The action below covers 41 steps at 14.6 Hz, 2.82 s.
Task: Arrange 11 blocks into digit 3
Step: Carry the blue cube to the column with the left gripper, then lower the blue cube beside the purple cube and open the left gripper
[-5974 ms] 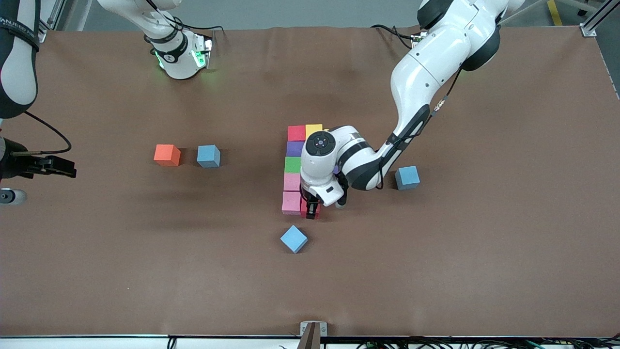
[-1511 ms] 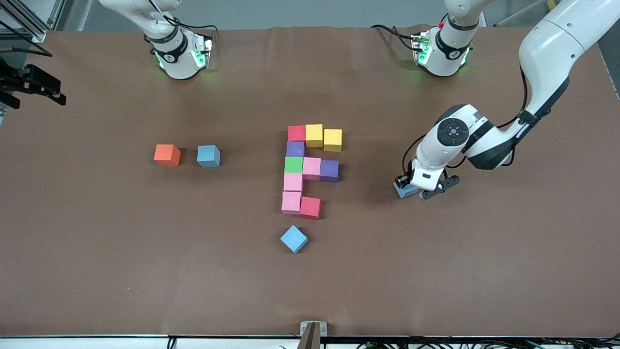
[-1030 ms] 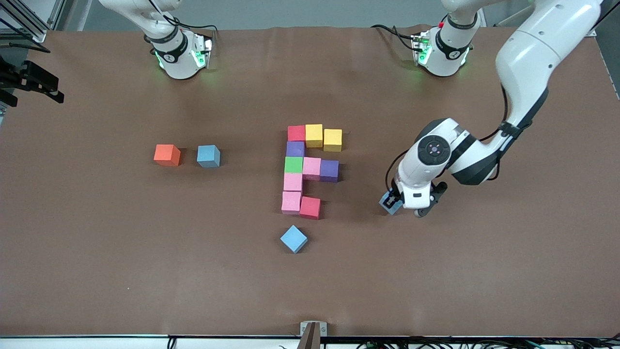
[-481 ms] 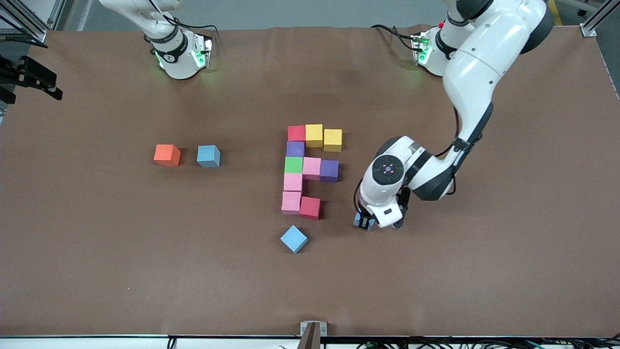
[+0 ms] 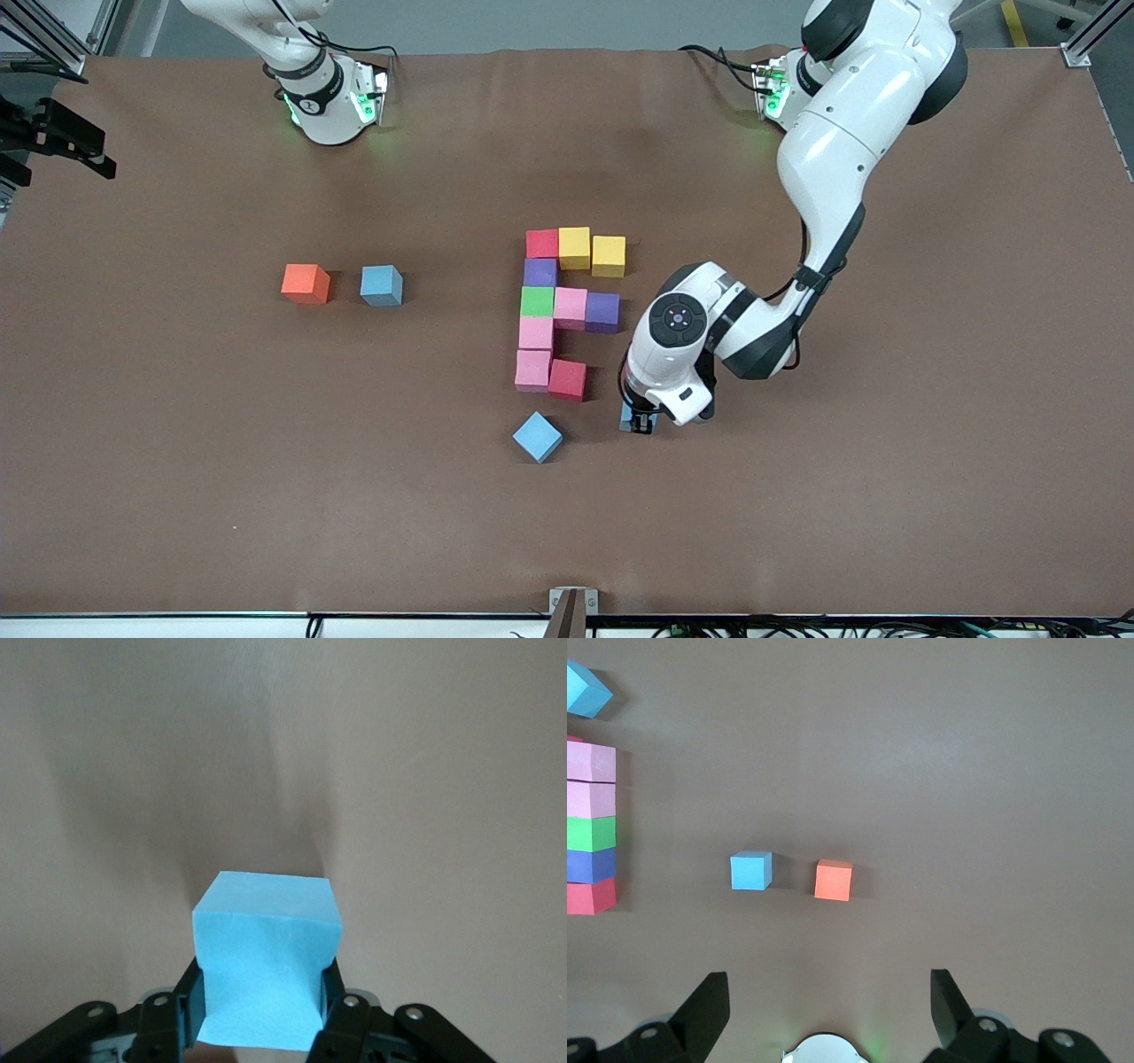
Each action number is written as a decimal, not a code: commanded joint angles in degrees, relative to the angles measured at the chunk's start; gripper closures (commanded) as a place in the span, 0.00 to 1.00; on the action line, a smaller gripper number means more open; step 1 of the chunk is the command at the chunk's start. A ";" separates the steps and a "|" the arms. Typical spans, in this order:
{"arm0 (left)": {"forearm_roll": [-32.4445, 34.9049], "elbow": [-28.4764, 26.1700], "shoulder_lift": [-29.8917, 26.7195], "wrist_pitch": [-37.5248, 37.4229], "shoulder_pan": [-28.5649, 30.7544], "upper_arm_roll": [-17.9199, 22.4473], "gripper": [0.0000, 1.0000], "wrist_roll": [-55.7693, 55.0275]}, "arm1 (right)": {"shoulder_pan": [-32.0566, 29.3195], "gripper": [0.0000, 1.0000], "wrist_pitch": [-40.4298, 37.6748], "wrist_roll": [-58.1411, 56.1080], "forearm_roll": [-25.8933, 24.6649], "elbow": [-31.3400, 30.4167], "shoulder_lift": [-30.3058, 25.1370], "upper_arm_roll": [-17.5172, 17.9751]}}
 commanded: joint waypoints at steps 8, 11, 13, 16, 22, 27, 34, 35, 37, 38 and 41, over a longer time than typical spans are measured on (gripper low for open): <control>-2.83 2.39 3.04 2.55 -5.48 0.69 0.66 -7.92 | -0.56 0.00 -3.11 -0.21 1.87 1.67 -1.30 -0.31; -2.84 2.39 3.04 2.55 -5.92 0.77 0.66 -9.50 | -0.48 0.00 -3.29 0.13 1.78 2.12 -1.30 0.04; -2.84 2.39 2.95 2.55 -5.93 0.77 0.66 -9.50 | -0.56 0.00 -3.03 0.05 1.87 2.21 -1.30 -0.23; -2.84 2.22 2.60 2.55 -5.93 0.77 0.66 -9.50 | -0.56 0.00 -2.68 0.14 1.78 2.21 -1.21 -0.23; -2.84 1.60 1.81 2.20 -5.66 0.69 0.66 -9.50 | -0.56 0.00 -0.58 -0.22 0.99 2.29 -1.04 -0.14; -4.06 1.51 0.75 1.32 -5.75 0.69 0.66 -9.59 | -0.65 0.00 0.22 -0.39 0.90 2.12 -0.86 -0.23; -4.77 1.07 0.49 -0.88 -5.49 0.60 0.64 -9.50 | -0.74 0.00 1.63 -0.22 -1.12 1.94 -0.60 -0.31; -4.68 1.07 0.49 -1.14 -5.40 0.60 0.49 -9.50 | -0.74 0.00 1.63 -0.22 -1.12 2.03 -0.69 -0.40; -4.77 0.98 0.49 -1.32 -5.22 0.60 0.45 -9.50 | -0.74 0.00 1.63 0.05 -0.94 2.12 -0.60 -0.31; -4.77 0.90 0.31 -1.84 -5.14 0.60 0.48 -9.50 | -0.65 0.00 1.63 0.05 -0.68 2.12 -0.60 -0.31; -4.86 0.90 0.05 -3.51 -5.05 0.42 0.57 -9.59 | -0.57 0.00 2.51 0.14 -0.15 2.12 -0.60 -0.23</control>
